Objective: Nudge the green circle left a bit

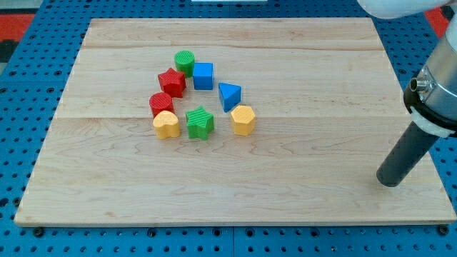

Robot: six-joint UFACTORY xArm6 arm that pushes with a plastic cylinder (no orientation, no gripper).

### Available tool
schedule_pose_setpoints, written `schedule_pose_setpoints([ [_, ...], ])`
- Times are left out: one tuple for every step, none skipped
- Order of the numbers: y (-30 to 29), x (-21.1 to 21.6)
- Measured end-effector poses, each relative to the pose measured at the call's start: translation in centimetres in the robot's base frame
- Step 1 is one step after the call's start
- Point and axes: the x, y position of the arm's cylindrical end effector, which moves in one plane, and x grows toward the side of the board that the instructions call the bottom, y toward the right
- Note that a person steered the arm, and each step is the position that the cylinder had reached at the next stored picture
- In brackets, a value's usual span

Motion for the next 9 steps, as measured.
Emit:
schedule_pose_setpoints([
  [0.0, 0.0],
  [-1.1, -0.2],
  [-1.4, -1.9],
  [-0.3, -4.9],
  [2.1, -8.3],
  [-2.9, -11.2],
  [-7.1, -13.0],
  [-13.1, -15.9],
  [-17.7, -20.3],
])
